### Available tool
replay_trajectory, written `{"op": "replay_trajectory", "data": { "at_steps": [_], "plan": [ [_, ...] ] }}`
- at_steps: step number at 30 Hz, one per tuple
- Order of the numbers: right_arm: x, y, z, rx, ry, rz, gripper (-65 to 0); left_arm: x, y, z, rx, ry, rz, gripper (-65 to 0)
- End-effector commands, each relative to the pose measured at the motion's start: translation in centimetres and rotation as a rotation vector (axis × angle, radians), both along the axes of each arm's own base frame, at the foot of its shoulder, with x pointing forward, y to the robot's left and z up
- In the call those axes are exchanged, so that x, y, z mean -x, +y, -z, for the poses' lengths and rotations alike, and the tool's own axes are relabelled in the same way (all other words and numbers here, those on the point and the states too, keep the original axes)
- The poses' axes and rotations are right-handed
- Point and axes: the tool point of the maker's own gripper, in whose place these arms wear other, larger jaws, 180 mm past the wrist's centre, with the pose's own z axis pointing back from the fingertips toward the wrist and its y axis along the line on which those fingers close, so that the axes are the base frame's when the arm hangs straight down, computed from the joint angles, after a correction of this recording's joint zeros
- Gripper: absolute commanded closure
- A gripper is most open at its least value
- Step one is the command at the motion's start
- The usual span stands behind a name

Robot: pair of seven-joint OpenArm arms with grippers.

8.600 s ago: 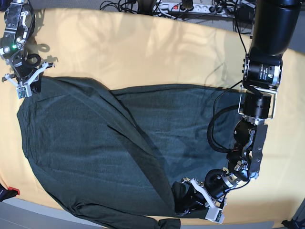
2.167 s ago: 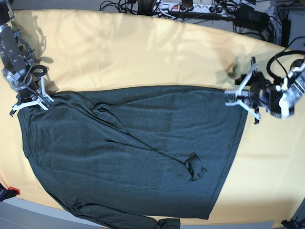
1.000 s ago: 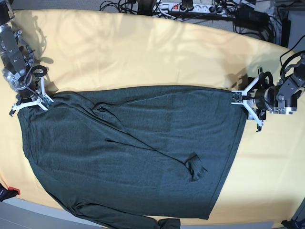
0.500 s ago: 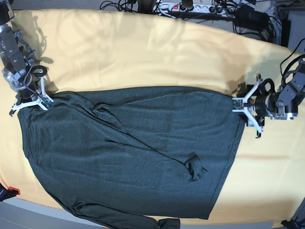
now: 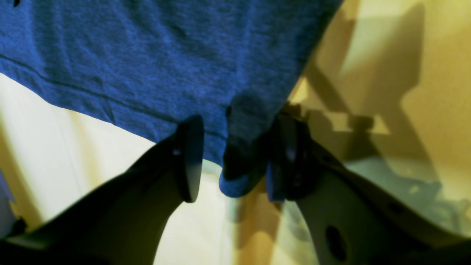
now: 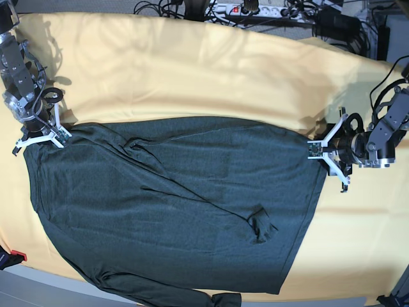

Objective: Fold the T-shirt properly
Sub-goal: 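Lift and pull the shirt edges with both grippers toward the robot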

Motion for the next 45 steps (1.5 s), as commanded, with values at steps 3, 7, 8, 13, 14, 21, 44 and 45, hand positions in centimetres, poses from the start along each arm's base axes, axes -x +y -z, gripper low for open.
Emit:
{"op": "replay_trajectory", "data": {
  "at_steps": [3, 7, 8, 13, 14, 21, 44, 45],
  "plan": [
    [-0.5, -0.9, -0.9, 0.021, -0.013, 0.006, 0.0, -1.3, -0.5, -1.6, 0.036, -0.022, -0.038, -27.2],
    [-0.5, -0.9, -0.9, 0.021, -0.013, 0.006, 0.0, -1.8, -0.7, -2.3, 0.061, -0.020, -0.065, -27.2],
    [-0.5, -0.9, -0.9, 0.021, -0.013, 0.006, 0.0, -1.8, -0.6, -2.4, 0.063, -0.018, -0.066, -27.2],
    [-0.5, -0.9, -0.9, 0.021, -0.017, 0.008, 0.0, -1.8, -0.6, -2.3, 0.062, -0.018, -0.066, -27.2],
    [-0.6, -0.9, -1.0, 0.022, -0.022, 0.012, 0.0, -1.7, -0.6, -2.3, 0.062, -0.017, -0.066, -27.2],
    [-0.7, -1.0, -1.1, 0.022, -0.032, 0.017, 0.0, -1.5, 0.3, -1.8, 0.014, -0.006, -0.086, -15.8],
    [-0.6, -1.9, -4.0, 0.026, 0.017, -0.061, 0.0, 0.3, -0.1, -5.7, 0.084, -0.037, -0.017, 0.0],
    [-0.4, -1.8, -4.1, 0.031, 0.029, -0.079, 0.0, 0.4, 0.1, -5.8, 0.084, -0.037, -0.018, 0.0]
  ]
}}
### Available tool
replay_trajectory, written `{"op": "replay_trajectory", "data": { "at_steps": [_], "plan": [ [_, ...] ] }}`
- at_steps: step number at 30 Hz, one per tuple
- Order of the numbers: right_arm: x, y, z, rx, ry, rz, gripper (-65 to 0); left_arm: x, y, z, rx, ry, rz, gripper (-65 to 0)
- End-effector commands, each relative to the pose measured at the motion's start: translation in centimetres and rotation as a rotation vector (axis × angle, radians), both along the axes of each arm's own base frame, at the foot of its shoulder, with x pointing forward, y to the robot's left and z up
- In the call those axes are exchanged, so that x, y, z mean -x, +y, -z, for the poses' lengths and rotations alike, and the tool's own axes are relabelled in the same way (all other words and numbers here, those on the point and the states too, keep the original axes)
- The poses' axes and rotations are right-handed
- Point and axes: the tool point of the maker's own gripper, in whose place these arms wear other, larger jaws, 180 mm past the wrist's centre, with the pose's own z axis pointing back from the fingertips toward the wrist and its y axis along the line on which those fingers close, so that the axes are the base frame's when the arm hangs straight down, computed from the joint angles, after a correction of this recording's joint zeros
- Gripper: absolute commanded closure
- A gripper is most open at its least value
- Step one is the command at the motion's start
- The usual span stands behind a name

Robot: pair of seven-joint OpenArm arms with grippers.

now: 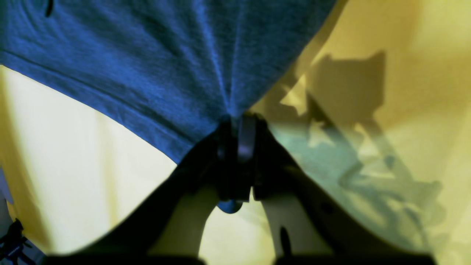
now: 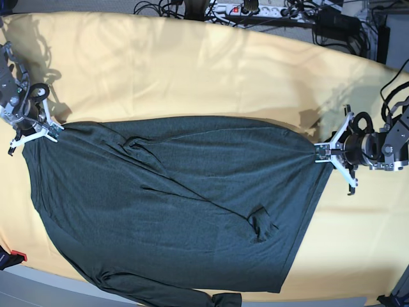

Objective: Fold the T-shirt properly
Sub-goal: 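Lift and pull the shirt edges with both grippers toward the robot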

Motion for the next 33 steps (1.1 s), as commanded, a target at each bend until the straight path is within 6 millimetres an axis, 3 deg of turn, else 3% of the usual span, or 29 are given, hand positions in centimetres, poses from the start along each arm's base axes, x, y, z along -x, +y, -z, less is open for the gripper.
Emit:
{"op": "replay_trajectory", "data": {
  "at_steps": [1, 7, 10, 16, 26, 33],
  "plan": [
    [-1.0, -0.7, -1.7, 0.032, -0.036, -0.016, 0.0, -0.8, 0.6, -1.4, -0.003, -0.040, -0.009, 0.0],
    [-0.1, -1.3, -1.6, 0.067, 0.002, -0.021, 0.0, -0.4, 1.5, -1.5, -0.013, -0.030, -0.024, 0.0],
    [1.5, -1.6, -0.7, 0.080, 0.049, -0.027, 0.0, 0.7, 1.6, -1.6, -0.007, -0.009, -0.018, 0.0],
    [4.6, -1.5, -0.1, 0.114, 0.091, -0.063, 0.0, 4.3, 1.6, -1.7, -0.024, 0.036, 0.045, 0.0],
    [11.0, 0.0, 1.1, 0.168, 0.221, -0.115, 0.0, 10.4, 1.9, -0.1, -0.066, 0.167, 0.108, 0.0],
    [14.4, -0.6, 1.0, 0.244, 0.267, -0.129, 0.0, 14.5, 4.2, 1.1, -0.179, 0.251, 0.161, 0.0]
  ]
}}
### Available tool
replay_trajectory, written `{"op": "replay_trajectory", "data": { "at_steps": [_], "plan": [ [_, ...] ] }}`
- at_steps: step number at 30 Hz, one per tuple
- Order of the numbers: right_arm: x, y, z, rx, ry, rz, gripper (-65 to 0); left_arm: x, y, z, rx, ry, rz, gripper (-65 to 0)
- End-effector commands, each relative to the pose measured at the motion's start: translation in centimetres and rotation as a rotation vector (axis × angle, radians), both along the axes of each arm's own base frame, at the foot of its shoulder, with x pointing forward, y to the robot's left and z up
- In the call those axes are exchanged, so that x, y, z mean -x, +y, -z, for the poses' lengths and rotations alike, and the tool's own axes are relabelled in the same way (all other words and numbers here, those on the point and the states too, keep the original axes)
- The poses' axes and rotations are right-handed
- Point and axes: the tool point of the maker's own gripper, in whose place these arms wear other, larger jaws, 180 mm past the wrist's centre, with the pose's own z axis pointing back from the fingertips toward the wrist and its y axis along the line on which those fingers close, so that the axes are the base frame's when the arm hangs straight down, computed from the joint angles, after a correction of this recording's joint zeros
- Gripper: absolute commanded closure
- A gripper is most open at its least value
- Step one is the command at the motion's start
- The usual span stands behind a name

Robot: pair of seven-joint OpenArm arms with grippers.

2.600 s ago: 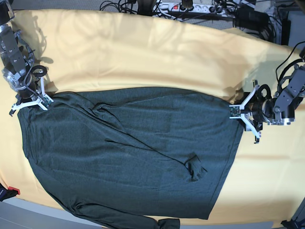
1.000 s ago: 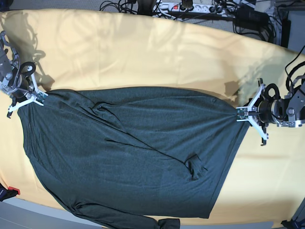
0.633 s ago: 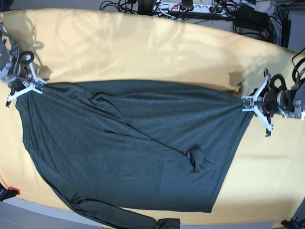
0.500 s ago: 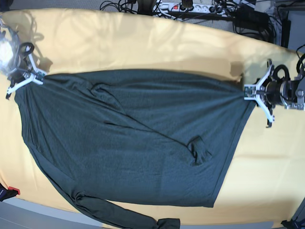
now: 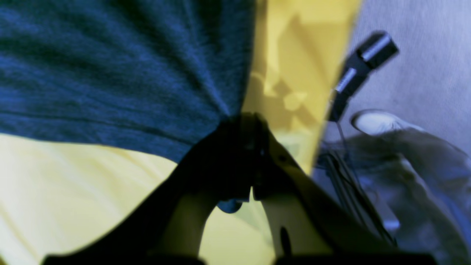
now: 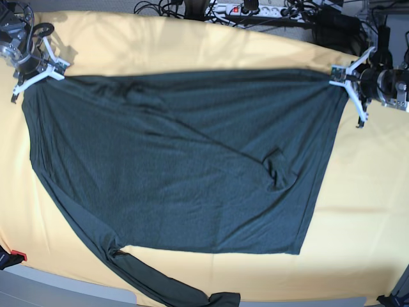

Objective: Fold the T-shirt properly
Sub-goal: 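Lift and pull the shirt edges with both grippers toward the robot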

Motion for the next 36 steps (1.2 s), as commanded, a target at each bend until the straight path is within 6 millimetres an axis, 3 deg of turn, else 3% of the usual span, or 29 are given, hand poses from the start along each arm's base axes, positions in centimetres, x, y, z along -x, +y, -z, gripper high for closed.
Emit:
{"op": "replay_trajectory", "data": {
  "at_steps": [1, 10, 16, 23, 36],
  "plan": [
    [0.0, -1.0, -0.8, 0.050, 0.000, -0.011, 0.0, -0.2, 1.1, -0.7, -0.031, -0.011, -0.001, 0.0],
    [2.3, -3.2, -2.7, 0.093, 0.023, 0.029, 0.0, 0.2, 1.5, -1.0, -0.045, -0.005, 0.004, 0.0],
    [1.8, -2.4, -3.8, 0.038, -0.027, 0.059, 0.0, 1.3, -1.4, -1.9, 0.044, 0.022, 0.020, 0.0],
    [0.8, -1.3, -4.2, -0.014, -0.067, 0.036, 0.0, 1.5, -3.4, -2.8, 0.079, 0.000, 0.081, 0.0],
    [-0.1, 0.6, -4.2, -0.117, -0.110, 0.000, 0.0, -3.7, -7.5, -3.9, 0.198, -0.149, 0.104, 0.0]
  ]
}}
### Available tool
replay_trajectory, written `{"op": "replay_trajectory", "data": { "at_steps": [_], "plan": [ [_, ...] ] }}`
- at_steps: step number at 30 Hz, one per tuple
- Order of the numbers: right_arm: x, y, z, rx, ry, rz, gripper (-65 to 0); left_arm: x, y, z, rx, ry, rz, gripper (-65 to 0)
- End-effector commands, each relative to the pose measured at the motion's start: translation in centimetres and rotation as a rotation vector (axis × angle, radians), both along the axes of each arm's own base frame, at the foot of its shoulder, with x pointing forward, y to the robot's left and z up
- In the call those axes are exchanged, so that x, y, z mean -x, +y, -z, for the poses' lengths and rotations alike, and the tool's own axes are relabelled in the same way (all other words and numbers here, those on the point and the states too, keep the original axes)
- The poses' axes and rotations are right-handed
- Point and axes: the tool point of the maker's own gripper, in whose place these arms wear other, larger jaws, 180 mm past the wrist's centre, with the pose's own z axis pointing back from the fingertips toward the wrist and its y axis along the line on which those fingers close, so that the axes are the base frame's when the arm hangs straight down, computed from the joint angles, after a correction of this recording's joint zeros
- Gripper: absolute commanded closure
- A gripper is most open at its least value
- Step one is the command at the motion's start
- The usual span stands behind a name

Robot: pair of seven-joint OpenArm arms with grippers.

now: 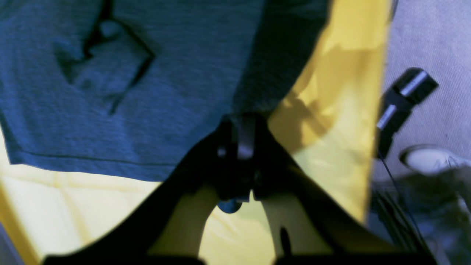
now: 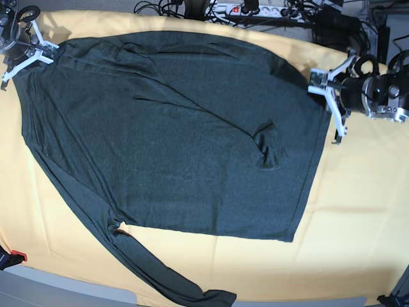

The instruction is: Fold the T-shirt properly

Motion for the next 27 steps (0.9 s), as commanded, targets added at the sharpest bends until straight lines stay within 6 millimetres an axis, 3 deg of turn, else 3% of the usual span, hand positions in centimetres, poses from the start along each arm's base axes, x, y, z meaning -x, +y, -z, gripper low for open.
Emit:
{"op": "replay_trajectory", "data": {
  "at_steps": [1, 10, 20, 27],
  "plan": [
    [-0.9, 0.0, -0.6, 0.005, -0.032, -0.010, 0.0, -0.8, 0.4, -0.4, 0.001, -0.018, -0.015, 0.0],
    [-3.3, 0.0, -0.4, -0.065, -0.127, 0.105, 0.0, -3.1, 1.4, 2.4, 0.007, 0.011, -0.116, 0.0],
    [-4.2, -2.9, 0.7, -0.083, -0.105, 0.223, 0.0, -4.8, 1.8, 1.5, 0.012, -0.040, -0.141, 0.0],
    [-4.3, -2.8, 0.8, -0.109, -0.103, 0.248, 0.0, -6.5, 2.7, 0.7, -0.003, -0.082, -0.168, 0.0]
  ]
}}
